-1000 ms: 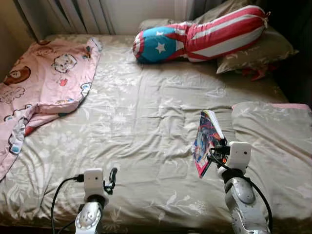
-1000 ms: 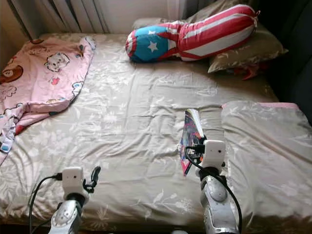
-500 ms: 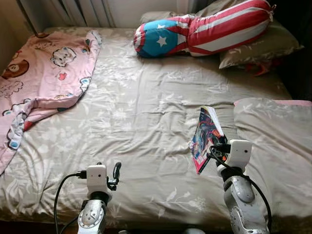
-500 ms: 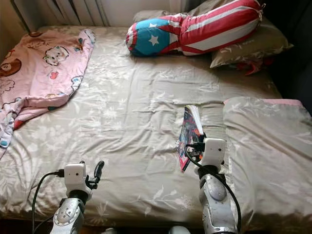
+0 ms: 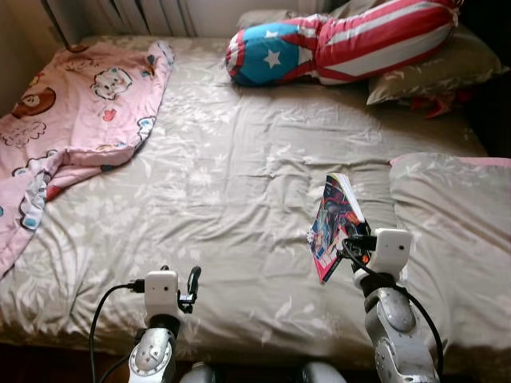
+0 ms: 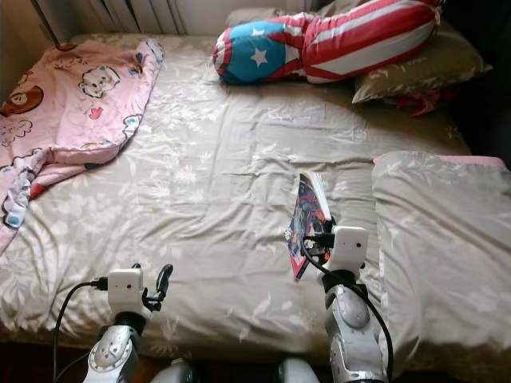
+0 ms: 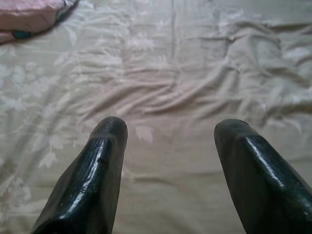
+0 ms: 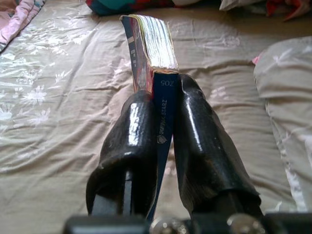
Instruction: Clean up the room
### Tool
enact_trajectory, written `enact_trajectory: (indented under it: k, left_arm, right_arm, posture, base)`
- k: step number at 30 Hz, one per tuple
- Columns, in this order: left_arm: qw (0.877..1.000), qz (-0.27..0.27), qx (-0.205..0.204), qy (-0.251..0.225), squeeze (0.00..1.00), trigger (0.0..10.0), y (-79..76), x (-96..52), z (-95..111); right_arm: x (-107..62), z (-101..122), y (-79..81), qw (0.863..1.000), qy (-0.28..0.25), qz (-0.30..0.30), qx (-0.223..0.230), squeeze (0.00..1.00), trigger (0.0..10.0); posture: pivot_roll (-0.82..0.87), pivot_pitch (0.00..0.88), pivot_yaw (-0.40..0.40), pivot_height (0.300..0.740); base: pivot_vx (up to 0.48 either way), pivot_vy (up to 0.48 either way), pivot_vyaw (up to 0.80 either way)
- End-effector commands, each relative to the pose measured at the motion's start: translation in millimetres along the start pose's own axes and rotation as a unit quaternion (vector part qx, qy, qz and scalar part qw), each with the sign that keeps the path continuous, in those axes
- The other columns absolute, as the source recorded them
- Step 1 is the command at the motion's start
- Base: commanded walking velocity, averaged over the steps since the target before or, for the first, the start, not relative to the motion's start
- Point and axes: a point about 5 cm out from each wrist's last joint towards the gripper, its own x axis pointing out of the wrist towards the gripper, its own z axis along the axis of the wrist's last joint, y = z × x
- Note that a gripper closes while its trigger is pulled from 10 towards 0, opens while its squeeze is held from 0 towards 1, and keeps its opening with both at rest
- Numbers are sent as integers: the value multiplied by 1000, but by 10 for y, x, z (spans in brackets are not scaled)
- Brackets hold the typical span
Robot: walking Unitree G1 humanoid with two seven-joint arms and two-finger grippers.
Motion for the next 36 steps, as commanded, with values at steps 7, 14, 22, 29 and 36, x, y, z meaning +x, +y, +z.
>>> enact_trajectory:
  k: [7,14,22,29,36]
  left_arm:
    - [1000,0,15,17,0,10000,19,-69,-53]
    - [1000,-4,22,17,0,10000,11,-80,-54]
    - [999,-11,38,15,0,10000,19,-91,-36]
    - [998,-25,58,13,0,10000,18,-112,-22]
    - [997,-32,76,10,0,10000,47,-135,-9]
  right_arm:
    - [-8,-4,-19,1000,-13,-8,15,0,10000]
    - [114,-22,-49,998,-4,-11,68,0,10000]
    - [355,-25,-29,976,12,-3,216,0,10000]
    - [555,-24,52,939,35,25,342,0,10000]
    - [629,-35,-120,920,38,-32,389,0,10000]
  posture:
    - [-117,205,15,651]
    - [-102,186,25,651]
    - [-79,181,43,651]
    - [-51,186,61,651]
    - [-21,204,79,651]
  base:
    - [0,0,0]
    - [0,0,0]
    - [0,0,0]
    - [0,0,0]
    - [0,0,0]
